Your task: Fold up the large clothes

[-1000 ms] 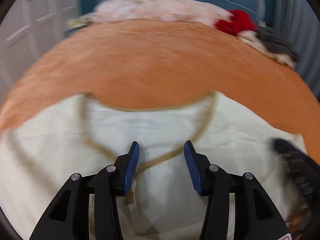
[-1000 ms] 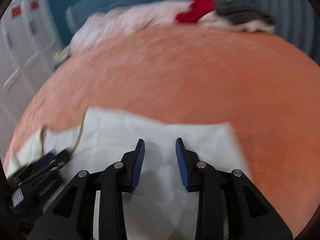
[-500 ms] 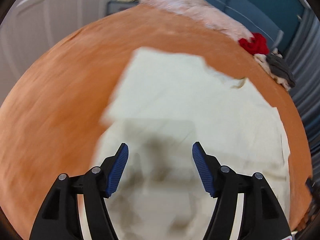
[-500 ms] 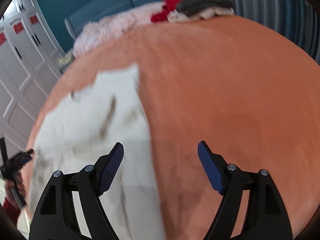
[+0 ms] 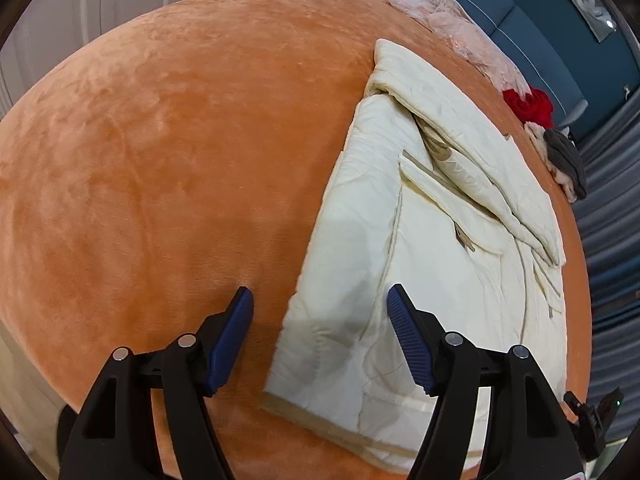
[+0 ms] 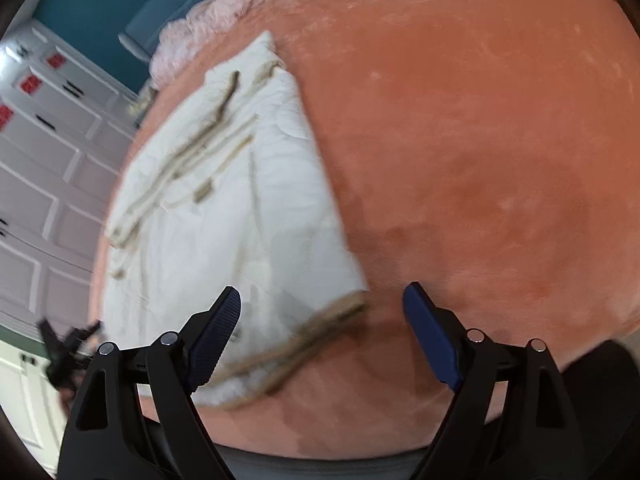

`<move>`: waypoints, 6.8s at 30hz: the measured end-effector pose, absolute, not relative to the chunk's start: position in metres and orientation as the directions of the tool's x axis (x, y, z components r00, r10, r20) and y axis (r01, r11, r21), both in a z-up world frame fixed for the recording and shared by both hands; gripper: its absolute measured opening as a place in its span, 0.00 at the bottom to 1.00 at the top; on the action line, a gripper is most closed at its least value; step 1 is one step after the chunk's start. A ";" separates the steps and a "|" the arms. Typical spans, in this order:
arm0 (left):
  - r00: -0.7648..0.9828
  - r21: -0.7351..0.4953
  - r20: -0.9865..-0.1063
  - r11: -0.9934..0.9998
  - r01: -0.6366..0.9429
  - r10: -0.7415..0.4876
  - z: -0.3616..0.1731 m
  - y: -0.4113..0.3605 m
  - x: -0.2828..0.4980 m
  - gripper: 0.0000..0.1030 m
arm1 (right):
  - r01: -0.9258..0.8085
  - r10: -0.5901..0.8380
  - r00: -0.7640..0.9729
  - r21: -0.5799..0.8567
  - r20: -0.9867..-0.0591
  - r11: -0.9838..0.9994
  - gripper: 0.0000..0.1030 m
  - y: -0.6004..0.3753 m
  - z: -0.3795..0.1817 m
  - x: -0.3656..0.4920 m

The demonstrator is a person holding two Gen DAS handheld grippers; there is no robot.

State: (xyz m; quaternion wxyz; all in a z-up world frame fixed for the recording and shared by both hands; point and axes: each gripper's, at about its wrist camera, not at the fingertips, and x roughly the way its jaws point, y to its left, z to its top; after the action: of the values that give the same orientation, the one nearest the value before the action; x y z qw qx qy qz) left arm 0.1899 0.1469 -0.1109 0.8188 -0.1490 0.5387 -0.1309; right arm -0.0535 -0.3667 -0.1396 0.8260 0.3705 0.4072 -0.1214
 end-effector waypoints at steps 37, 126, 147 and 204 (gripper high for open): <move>0.485 -0.353 -0.757 0.899 0.260 -0.438 0.064 0.192 0.012 0.06 | 0.208 0.131 0.702 0.377 -0.701 0.903 0.03 -0.297 0.050 -0.166; 0.574 -0.181 -0.742 0.928 0.325 -0.346 -0.020 -0.002 0.241 0.22 | 0.249 -0.124 0.740 0.098 -0.661 0.963 0.38 -0.269 -0.045 0.137; 0.478 -0.164 -0.810 0.914 0.371 -0.339 -0.134 -0.074 0.247 0.23 | 0.221 -0.114 0.624 0.034 -0.773 0.975 0.36 -0.236 -0.149 0.176; 0.569 -0.209 -0.773 0.959 0.189 -0.281 -0.077 0.068 0.189 0.36 | 0.145 -0.013 0.653 0.108 -0.758 0.984 0.38 -0.151 -0.102 0.099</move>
State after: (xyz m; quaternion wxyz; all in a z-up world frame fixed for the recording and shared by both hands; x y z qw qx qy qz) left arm 0.1893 0.0679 -0.0775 0.8841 -0.0515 0.4450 -0.1329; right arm 0.0994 -0.1508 -0.1023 0.9056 0.0794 0.4145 -0.0435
